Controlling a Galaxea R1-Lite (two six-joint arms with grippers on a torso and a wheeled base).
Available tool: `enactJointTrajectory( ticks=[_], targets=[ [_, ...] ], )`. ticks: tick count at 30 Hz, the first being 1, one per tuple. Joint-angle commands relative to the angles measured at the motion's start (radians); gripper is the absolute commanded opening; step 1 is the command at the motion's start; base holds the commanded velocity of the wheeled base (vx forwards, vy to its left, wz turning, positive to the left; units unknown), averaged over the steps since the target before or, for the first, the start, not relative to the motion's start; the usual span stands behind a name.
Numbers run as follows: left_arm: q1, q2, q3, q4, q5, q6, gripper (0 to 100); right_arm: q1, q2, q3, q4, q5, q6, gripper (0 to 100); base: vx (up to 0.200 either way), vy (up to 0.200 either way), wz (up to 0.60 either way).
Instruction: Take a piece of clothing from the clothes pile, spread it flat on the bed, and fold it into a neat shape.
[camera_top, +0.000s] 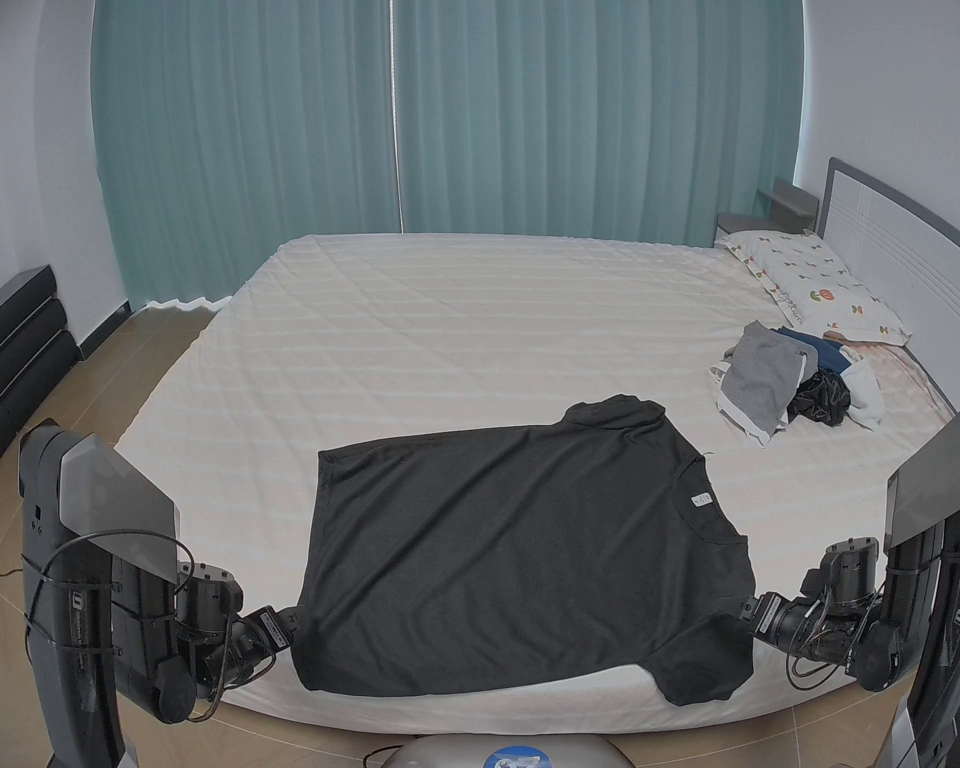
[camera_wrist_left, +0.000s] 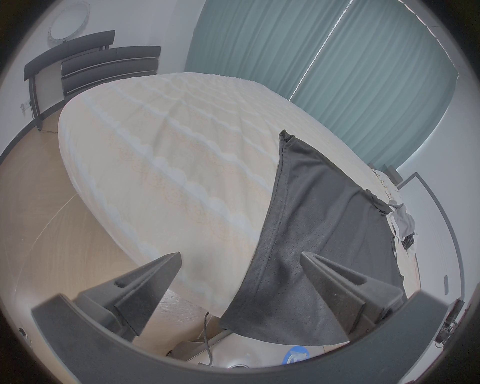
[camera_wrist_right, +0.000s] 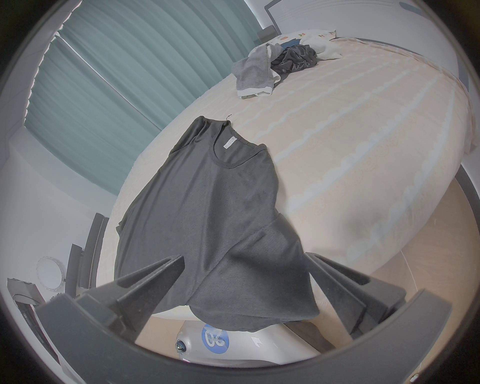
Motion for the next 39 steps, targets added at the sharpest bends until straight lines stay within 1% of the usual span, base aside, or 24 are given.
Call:
enactJointTrajectory(
  ticks=[1, 7, 10, 11, 12, 13, 15, 21, 24, 35, 39],
  targets=[
    [-0.002, 0.011, 0.001, 0.000, 0.001, 0.000, 100, 0.000, 0.005, 0.016, -0.002, 0.001, 0.000, 100, 0.000, 0.000, 0.00],
    [-0.009, 0.013, 0.007, 0.000, -0.008, -0.009, 100, 0.000, 0.009, 0.016, -0.015, 0.001, 0.000, 100, 0.000, 0.000, 0.00],
    [-0.019, 0.005, 0.016, -0.002, -0.047, -0.052, 100, 0.002, 0.011, 0.016, -0.017, 0.001, 0.000, 100, 0.000, 0.000, 0.00],
    [-0.024, 0.002, 0.029, -0.003, -0.067, -0.057, 100, 0.002, 0.009, 0.016, -0.017, 0.001, 0.000, 100, 0.000, 0.000, 0.00],
    [-0.024, 0.002, 0.029, -0.003, -0.067, -0.057, 100, 0.002, 0.009, 0.016, -0.017, 0.001, 0.000, 100, 0.000, 0.000, 0.00],
    [-0.035, -0.018, 0.067, -0.025, -0.110, -0.058, 100, 0.002, 0.008, 0.016, -0.017, 0.001, 0.000, 100, 0.000, 0.000, 0.00],
    [-0.052, -0.026, 0.096, -0.056, -0.140, -0.062, 100, 0.002, 0.009, 0.016, -0.017, 0.001, 0.000, 100, 0.000, 0.000, 0.00],
    [-0.094, -0.015, 0.104, -0.056, -0.143, -0.062, 100, 0.003, 0.003, 0.016, -0.015, 0.001, 0.000, 100, 0.000, 0.000, 0.00],
    [-0.114, -0.013, 0.096, -0.056, -0.134, -0.091, 100, 0.002, 0.001, 0.016, -0.017, -0.002, 0.000, 100, 0.000, 0.000, 0.00],
    [-0.121, -0.013, 0.098, -0.056, -0.134, -0.101, 100, 0.006, 0.003, 0.016, -0.017, -0.009, 0.000, 100, 0.000, 0.000, 0.00],
    [-0.128, -0.013, 0.101, -0.056, -0.134, -0.101, 100, 0.009, 0.003, 0.016, -0.015, -0.009, 0.000, 100, 0.000, -0.200, 0.00]
  ],
)
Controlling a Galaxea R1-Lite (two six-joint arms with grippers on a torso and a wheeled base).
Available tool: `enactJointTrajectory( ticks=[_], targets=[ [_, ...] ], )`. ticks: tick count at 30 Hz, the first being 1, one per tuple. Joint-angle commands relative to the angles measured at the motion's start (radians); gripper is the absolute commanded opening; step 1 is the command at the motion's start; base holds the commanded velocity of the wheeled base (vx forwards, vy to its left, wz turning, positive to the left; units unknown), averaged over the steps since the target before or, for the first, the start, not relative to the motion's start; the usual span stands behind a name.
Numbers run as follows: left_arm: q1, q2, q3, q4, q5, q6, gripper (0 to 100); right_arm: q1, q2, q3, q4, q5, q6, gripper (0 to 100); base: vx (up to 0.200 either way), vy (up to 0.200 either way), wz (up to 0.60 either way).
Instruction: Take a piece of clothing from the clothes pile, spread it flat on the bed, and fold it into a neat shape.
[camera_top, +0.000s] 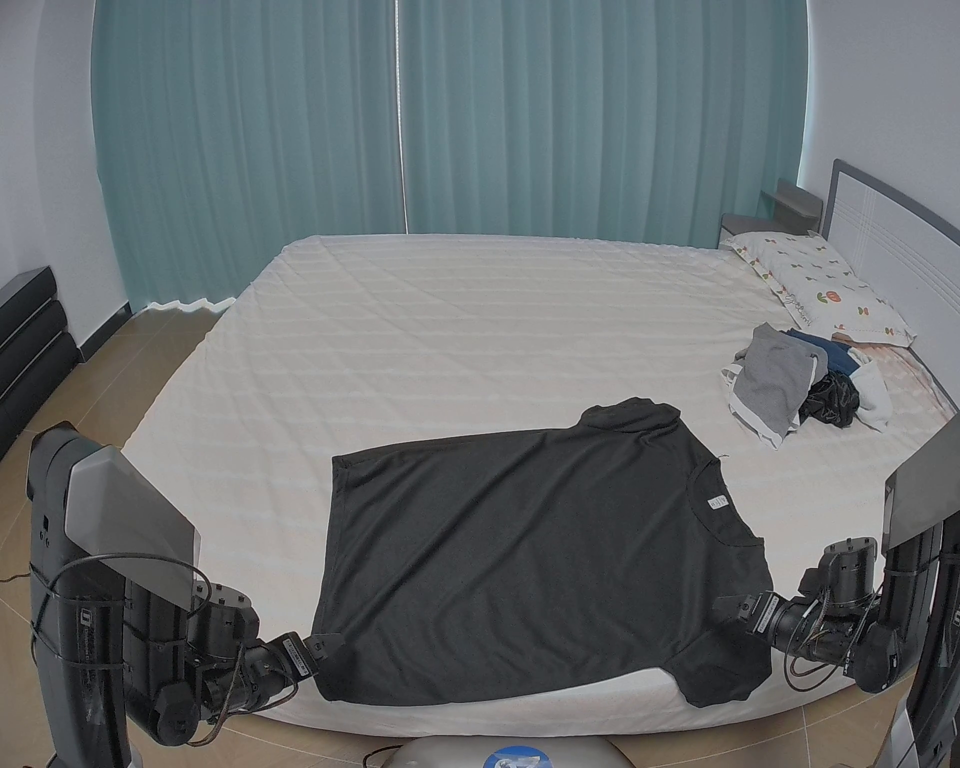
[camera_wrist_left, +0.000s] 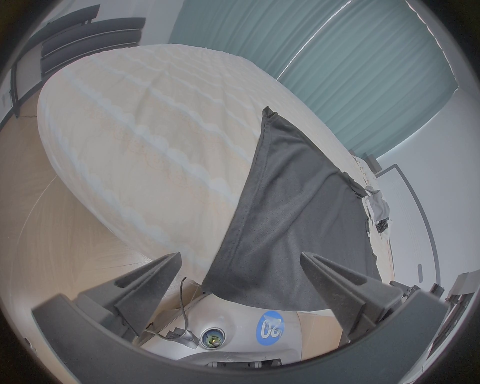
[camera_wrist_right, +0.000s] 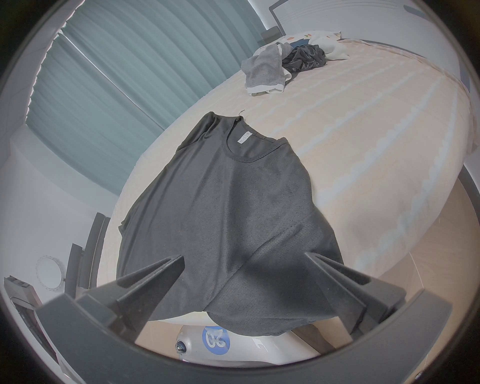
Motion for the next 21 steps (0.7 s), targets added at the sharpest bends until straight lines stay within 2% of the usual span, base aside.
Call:
enactJointTrajectory(
  ticks=[1, 5, 21],
  targets=[
    [-0.007, 0.001, 0.002, -0.004, 0.000, 0.001, 100, 0.002, -0.001, 0.016, -0.002, 0.000, 0.000, 100, 0.000, -0.200, 0.00],
    [-0.007, 0.001, 0.001, -0.004, 0.001, 0.003, 100, 0.002, -0.001, 0.016, 0.000, 0.000, 0.000, 100, 0.000, -0.200, 0.00],
    [0.010, 0.024, 0.024, -0.004, 0.000, 0.026, 100, 0.004, -0.002, 0.016, 0.000, -0.004, 0.000, 100, 0.000, 0.000, 0.00]
  ],
)
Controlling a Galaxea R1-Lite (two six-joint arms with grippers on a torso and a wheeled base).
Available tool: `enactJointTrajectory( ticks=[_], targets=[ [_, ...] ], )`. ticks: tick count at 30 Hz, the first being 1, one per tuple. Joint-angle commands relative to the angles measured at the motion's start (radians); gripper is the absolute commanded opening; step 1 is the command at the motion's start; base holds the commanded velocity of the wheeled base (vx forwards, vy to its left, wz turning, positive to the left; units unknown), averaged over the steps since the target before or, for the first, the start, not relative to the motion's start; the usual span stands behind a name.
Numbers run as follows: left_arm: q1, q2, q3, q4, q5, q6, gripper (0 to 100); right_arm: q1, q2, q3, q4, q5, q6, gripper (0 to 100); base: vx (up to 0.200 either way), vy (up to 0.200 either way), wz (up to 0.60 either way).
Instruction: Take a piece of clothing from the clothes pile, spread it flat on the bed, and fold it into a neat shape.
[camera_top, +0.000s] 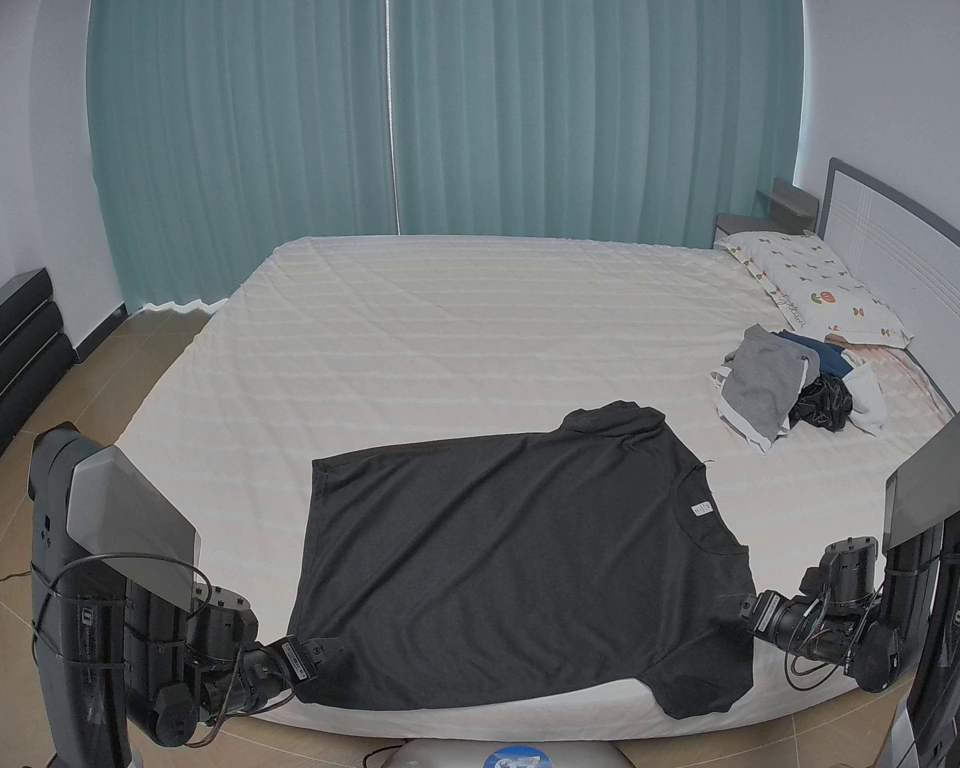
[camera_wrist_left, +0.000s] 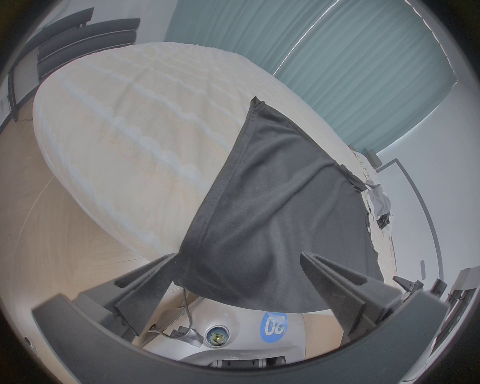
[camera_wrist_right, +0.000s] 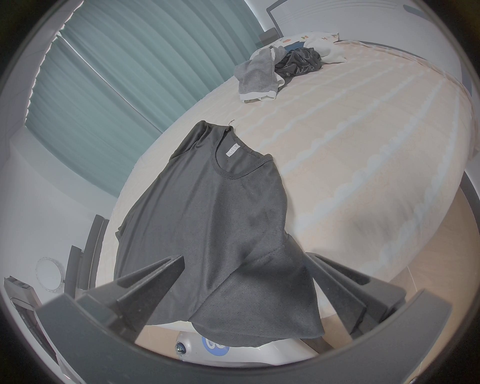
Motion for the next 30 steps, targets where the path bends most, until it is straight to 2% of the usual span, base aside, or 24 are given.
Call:
enactJointTrajectory(
  ticks=[1, 7, 21, 30],
  targets=[
    [0.009, 0.025, 0.014, -0.004, -0.003, 0.015, 100, 0.001, 0.001, 0.016, 0.000, 0.000, 0.000, 100, 0.000, 0.000, 0.00],
    [0.007, 0.076, 0.012, -0.008, 0.001, 0.081, 100, 0.003, 0.002, 0.016, 0.000, 0.000, 0.000, 100, 0.000, 0.000, 0.00],
    [0.038, 0.027, -0.019, -0.010, -0.013, 0.079, 100, 0.009, 0.004, 0.016, 0.000, 0.000, 0.000, 100, 0.000, 0.000, 0.00],
    [0.046, 0.065, -0.075, -0.010, -0.001, 0.087, 100, 0.009, 0.004, 0.016, 0.000, 0.000, 0.000, 100, 0.000, 0.000, 0.00]
  ],
)
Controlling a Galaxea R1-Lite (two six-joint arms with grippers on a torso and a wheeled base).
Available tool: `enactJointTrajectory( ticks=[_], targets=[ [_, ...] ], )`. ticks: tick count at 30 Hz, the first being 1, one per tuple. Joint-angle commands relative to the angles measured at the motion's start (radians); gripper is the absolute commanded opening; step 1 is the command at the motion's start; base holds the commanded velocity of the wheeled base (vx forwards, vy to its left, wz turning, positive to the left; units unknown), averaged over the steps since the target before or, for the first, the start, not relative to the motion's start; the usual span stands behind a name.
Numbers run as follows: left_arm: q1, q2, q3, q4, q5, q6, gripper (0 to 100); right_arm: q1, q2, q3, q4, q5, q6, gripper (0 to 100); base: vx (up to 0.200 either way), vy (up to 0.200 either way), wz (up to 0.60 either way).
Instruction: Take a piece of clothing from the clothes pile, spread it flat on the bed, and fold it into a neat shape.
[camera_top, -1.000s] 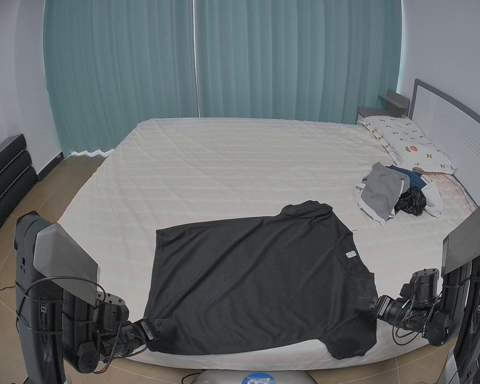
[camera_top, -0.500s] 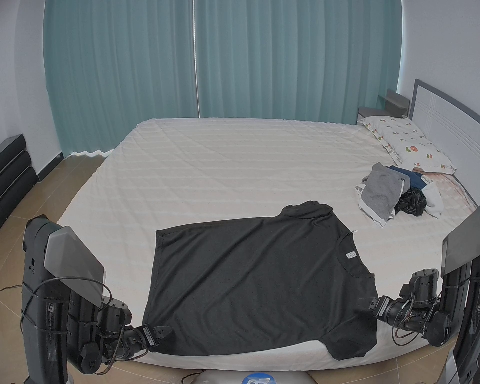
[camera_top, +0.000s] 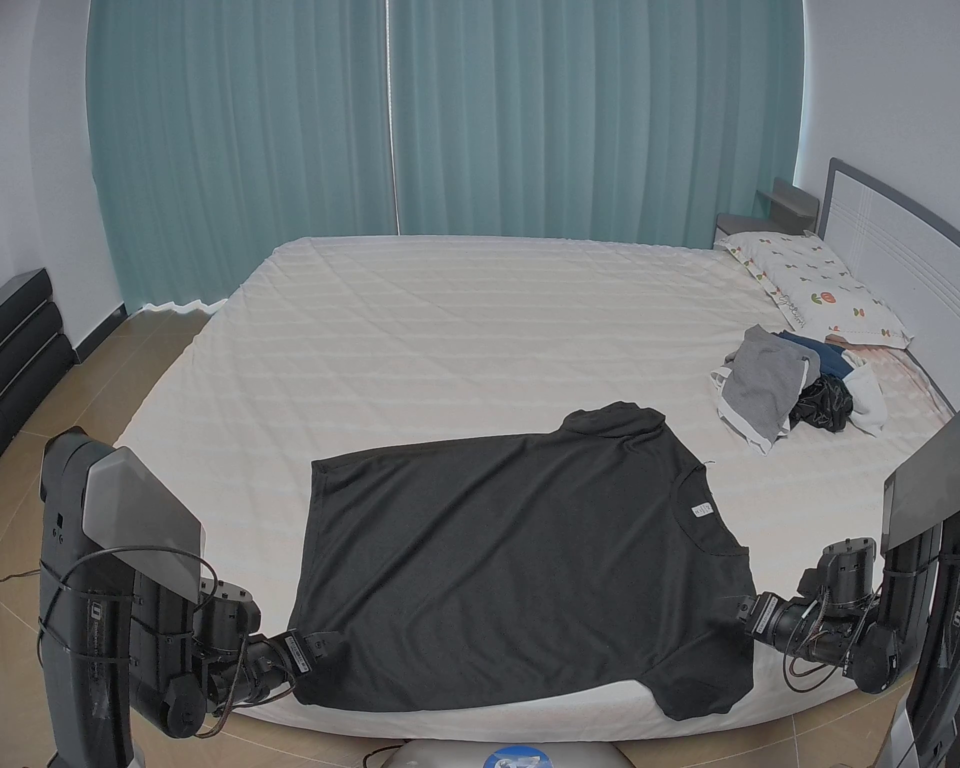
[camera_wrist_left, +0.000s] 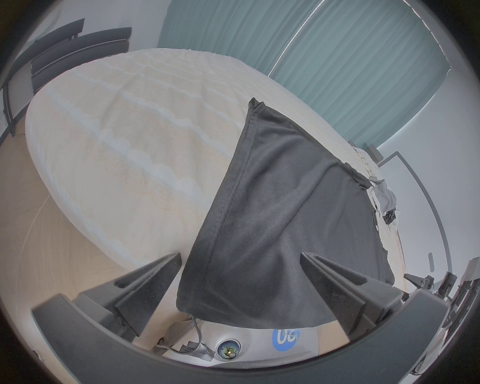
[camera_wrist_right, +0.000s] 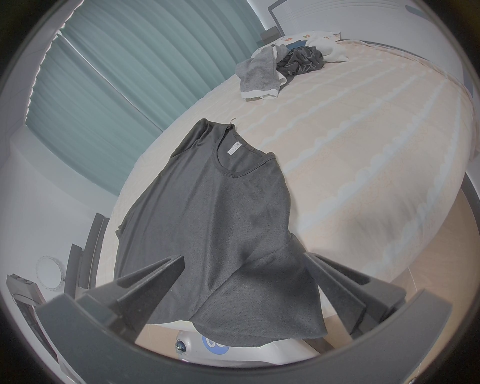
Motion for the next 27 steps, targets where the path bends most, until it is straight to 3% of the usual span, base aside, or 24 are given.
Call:
enactJointTrajectory(
  ticks=[1, 13, 27],
  targets=[
    [0.006, 0.012, -0.013, -0.010, 0.001, -0.001, 0, 0.001, 0.001, 0.016, 0.000, 0.000, 0.000, 100, 0.000, 0.000, 0.00],
    [0.062, -0.037, -0.010, -0.010, 0.002, 0.000, 0, 0.001, 0.002, 0.016, 0.000, 0.000, 0.000, 100, 0.000, 0.000, 0.00],
    [0.111, -0.054, -0.102, -0.009, 0.004, -0.012, 0, -0.001, 0.002, 0.016, -0.002, 0.000, 0.000, 100, 0.000, 0.000, 0.00]
  ],
)
